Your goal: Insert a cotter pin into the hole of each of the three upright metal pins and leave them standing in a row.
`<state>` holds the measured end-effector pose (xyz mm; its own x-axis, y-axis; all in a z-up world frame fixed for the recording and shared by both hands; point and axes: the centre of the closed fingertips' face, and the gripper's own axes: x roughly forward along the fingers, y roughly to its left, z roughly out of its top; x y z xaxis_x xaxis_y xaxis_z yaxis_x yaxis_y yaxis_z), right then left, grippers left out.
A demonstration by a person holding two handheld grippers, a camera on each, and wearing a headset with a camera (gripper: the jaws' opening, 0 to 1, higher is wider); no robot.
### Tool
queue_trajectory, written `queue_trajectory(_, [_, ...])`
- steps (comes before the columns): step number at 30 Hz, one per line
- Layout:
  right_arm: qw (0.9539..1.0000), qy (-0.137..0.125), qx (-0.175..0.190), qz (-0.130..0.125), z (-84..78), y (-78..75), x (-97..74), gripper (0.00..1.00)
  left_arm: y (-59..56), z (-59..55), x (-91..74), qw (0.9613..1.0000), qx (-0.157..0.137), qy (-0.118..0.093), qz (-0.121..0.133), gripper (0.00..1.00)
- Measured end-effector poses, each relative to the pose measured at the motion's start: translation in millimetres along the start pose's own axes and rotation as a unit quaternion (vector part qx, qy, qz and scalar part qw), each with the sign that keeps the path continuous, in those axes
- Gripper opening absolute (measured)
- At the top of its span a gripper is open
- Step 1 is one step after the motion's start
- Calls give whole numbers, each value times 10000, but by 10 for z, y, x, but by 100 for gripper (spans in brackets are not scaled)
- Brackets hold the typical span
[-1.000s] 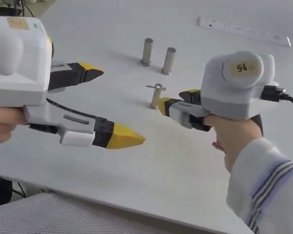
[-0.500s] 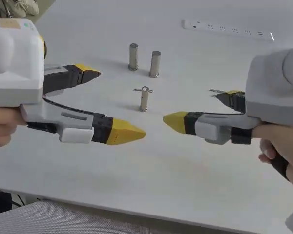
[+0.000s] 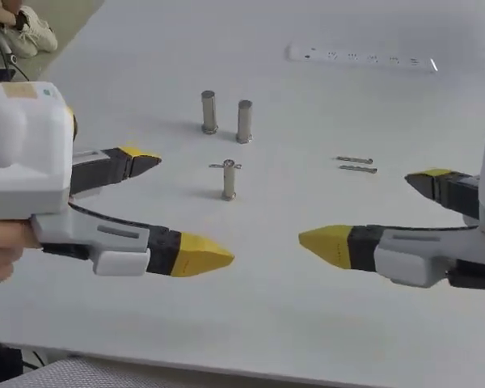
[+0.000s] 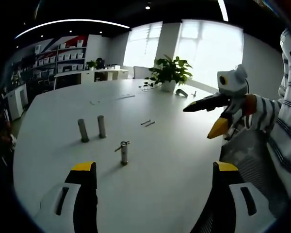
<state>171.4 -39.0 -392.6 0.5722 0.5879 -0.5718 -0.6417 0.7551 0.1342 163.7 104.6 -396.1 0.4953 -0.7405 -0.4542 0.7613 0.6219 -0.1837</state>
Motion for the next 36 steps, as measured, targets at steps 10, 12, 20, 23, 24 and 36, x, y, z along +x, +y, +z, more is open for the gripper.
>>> queue_trajectory(10, [9990,165,393,-91,-155,-25,-133,94,125,163,20,9998,146,-36,105,99])
queue_trajectory(12, [9989,180,417,-124,-167,-37,-147,93,140,199,20,9998,175,-59,114,99])
queue_trajectory(20, [9983,84,530,-246,-138,-112,-231,92,429,323,30,9995,204,-150,172,95])
queue_trajectory(23, [9981,93,530,-313,-141,-144,-269,91,550,339,30,9994,253,-112,210,94])
queue_trajectory(24, [9979,97,543,-327,-147,-150,-284,91,583,344,33,9993,265,-100,227,93])
queue_trajectory(36, [9963,152,709,-454,-234,-217,-386,87,1094,461,226,9976,337,56,603,80])
